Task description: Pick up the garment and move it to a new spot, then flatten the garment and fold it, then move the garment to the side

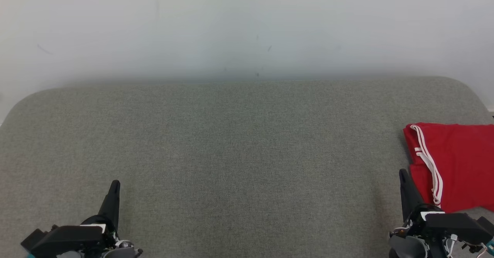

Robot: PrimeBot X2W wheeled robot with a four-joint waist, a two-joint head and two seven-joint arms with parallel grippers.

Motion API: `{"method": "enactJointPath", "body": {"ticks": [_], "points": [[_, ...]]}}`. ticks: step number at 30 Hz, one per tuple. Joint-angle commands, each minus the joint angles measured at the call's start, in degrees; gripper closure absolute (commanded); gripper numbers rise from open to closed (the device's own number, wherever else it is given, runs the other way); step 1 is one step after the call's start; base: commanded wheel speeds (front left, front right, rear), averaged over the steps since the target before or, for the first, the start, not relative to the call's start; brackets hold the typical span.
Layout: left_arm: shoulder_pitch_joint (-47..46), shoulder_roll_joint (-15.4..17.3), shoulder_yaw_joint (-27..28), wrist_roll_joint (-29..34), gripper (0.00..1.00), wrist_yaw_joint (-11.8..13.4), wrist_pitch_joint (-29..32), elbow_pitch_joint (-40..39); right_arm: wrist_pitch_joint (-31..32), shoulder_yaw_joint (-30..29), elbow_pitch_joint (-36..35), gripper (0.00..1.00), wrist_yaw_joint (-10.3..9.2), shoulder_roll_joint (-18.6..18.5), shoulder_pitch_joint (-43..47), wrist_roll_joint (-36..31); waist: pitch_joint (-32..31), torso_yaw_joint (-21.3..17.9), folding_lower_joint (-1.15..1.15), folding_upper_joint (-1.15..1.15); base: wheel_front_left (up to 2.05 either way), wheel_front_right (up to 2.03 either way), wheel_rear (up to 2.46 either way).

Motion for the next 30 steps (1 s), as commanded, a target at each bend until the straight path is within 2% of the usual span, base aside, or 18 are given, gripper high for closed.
{"method": "enactJointPath", "body": {"ticks": [1,7,30], "points": [[-1.02,0.2,0.15,-1.09,1.0,-0.15,0.47,0.18,0.21,-0.14,-0.21,1.0,-0.11,-0.03,-0.42,0.99,0.02,0.0,0.0,0.0,0.0,0.0,0.0],[-1.63,0.18,0.33,-2.81,1.0,-0.16,1.0,0.48,0.48,-0.37,-0.22,1.0,-0.12,-0.03,-0.73,3.14,0.14,-0.02,0.0,0.0,0.0,0.0,0.0],[-1.52,0.07,0.45,-2.54,1.0,-0.16,1.08,0.45,0.41,-0.31,-0.2,1.0,-0.12,-0.03,-0.71,2.87,0.14,-0.02,0.0,0.0,0.0,0.0,0.0]]}}
